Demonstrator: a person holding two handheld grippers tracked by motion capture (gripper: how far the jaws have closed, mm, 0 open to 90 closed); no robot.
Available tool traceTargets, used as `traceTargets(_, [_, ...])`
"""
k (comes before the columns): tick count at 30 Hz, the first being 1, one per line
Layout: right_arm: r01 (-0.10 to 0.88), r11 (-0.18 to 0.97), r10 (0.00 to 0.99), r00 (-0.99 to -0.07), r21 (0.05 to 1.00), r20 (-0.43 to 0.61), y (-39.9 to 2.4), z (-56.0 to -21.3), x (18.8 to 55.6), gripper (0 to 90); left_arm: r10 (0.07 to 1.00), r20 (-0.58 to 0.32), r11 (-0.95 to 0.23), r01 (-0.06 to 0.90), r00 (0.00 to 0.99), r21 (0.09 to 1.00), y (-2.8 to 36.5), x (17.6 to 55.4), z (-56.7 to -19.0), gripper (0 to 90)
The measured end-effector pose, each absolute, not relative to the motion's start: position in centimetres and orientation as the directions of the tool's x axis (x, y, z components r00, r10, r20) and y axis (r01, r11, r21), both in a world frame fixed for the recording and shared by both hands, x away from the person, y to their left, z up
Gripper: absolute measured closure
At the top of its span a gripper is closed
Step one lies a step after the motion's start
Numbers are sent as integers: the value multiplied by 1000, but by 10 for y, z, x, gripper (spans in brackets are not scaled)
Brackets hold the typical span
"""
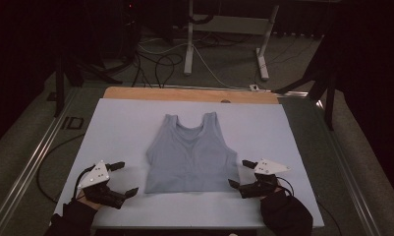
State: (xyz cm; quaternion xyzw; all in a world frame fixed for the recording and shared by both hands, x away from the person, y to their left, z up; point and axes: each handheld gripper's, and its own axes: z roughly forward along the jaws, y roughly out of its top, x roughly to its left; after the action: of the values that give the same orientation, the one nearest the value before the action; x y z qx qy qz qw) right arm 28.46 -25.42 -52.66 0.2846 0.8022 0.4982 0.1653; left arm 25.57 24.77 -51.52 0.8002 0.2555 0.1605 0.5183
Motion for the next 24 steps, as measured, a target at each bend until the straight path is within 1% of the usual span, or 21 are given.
traceTargets(4, [277,347,614,-789,896,6,-255,-525,284,88,572,-6,-333,239,820,912,249,256,-515,4])
traceTargets(14, [290,335,597,-801,897,36,-254,-523,283,88,572,3,-346,238,820,908,249,255,-515,4])
traceTargets(20, [280,359,594,-804,891,13,-251,-523,283,88,565,3,-353,238,825,905,248,255,-516,4])
traceTargets(24, [285,356,583,-812,890,27,-251,-524,283,88,560,-1,-358,244,829,901,246,255,-516,4])
